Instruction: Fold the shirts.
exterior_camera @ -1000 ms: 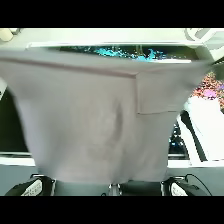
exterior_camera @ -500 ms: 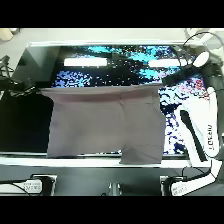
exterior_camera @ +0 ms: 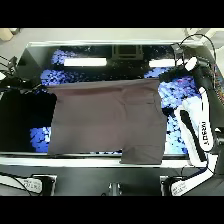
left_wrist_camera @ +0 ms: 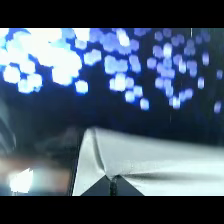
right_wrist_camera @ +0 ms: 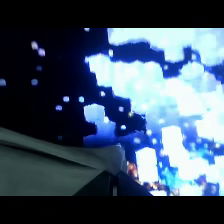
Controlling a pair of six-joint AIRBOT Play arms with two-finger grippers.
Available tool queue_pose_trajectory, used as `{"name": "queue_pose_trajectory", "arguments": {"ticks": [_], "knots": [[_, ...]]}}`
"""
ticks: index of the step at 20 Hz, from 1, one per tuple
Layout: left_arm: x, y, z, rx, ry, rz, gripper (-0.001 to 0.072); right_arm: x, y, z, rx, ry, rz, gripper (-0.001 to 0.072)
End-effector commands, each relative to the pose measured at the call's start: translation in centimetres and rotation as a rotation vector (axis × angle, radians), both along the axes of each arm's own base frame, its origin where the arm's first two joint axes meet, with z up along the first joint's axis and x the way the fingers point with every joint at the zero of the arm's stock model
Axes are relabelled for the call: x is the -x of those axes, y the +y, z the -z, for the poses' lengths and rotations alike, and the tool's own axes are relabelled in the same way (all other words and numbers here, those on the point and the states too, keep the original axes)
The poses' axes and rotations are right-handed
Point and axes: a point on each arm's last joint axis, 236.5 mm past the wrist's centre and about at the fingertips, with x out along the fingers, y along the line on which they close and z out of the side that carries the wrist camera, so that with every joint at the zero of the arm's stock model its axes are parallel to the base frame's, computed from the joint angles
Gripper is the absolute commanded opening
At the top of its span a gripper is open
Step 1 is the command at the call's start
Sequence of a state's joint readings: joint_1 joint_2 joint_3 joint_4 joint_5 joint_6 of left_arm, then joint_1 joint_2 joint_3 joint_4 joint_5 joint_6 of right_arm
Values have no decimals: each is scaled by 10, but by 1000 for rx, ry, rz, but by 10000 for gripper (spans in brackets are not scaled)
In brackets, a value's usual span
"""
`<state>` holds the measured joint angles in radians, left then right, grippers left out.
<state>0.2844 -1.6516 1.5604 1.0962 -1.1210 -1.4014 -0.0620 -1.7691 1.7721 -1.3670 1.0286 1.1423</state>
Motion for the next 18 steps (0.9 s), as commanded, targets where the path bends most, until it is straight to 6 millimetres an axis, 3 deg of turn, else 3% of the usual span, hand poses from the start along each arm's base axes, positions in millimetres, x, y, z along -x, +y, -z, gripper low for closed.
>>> {"name": "queue_pose_trajectory", "arguments": {"ticks": [1, 4, 6, 8, 13, 14, 15, 16, 18], "knots": [[49, -12, 23, -10, 190, 161, 26, 50, -8, 24, 79, 227, -74, 27], [90, -20, 56, 32, 362, 168, 26, 99, -13, 60, 95, 467, -103, 26], [110, -31, 74, 55, 429, 185, 26, 120, -7, 79, 68, 575, -120, 26], [120, -39, 86, 63, 462, 197, 26, 126, 2, 87, 25, 615, -108, 26], [118, -39, 89, 62, 460, 186, 27, 128, 2, 89, 8, 634, -58, 31], [118, -40, 88, 66, 461, 183, 54, 128, 3, 88, 6, 634, -59, 177], [117, -40, 85, 70, 458, 183, 215, 130, 3, 86, 1, 641, -59, 451], [117, -38, 80, 74, 460, 171, 451, 135, 2, 81, 7, 654, -70, 540], [115, -26, 62, 76, 444, 152, 493, 151, -14, 63, 62, 676, -122, 563]]}}
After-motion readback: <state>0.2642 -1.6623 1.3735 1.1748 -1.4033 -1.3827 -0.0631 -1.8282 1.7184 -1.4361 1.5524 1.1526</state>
